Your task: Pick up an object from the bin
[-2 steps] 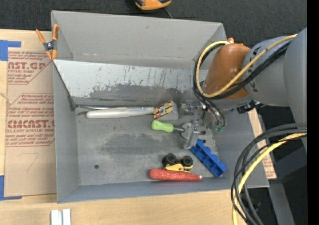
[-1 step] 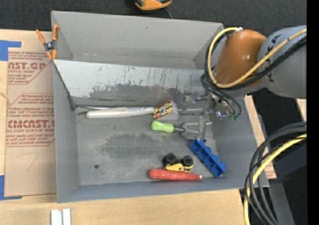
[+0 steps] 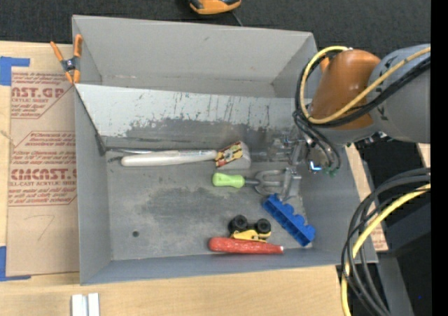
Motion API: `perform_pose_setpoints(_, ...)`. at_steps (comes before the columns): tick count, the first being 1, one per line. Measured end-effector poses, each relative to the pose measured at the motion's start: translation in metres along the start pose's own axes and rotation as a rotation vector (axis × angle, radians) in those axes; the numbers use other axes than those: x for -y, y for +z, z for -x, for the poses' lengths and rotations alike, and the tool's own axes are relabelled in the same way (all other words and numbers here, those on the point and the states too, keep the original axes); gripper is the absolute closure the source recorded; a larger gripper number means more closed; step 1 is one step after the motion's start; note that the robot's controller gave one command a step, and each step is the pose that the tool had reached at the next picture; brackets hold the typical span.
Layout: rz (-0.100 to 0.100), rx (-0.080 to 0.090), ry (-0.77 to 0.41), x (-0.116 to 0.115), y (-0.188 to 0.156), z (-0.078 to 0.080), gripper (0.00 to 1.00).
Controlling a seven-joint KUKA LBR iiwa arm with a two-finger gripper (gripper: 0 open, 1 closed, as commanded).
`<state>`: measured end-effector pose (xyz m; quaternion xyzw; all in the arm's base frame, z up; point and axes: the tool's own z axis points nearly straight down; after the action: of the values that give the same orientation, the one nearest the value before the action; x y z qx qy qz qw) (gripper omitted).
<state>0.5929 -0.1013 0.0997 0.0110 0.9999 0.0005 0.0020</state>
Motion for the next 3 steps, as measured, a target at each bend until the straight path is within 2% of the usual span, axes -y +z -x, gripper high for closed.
perform_pose_setpoints(1,-0.005,0.017,-0.183,-0.0048,0.0264,-0.0011,0.0)
perform_pose_setpoints(2,-0.001,0.006,0.094,0.0035,0.0289,-0.0017,1.0)
perform_pose_setpoints(3,-0.001,0.006,0.094,0.0034,0.0288,-0.0017,1.0)
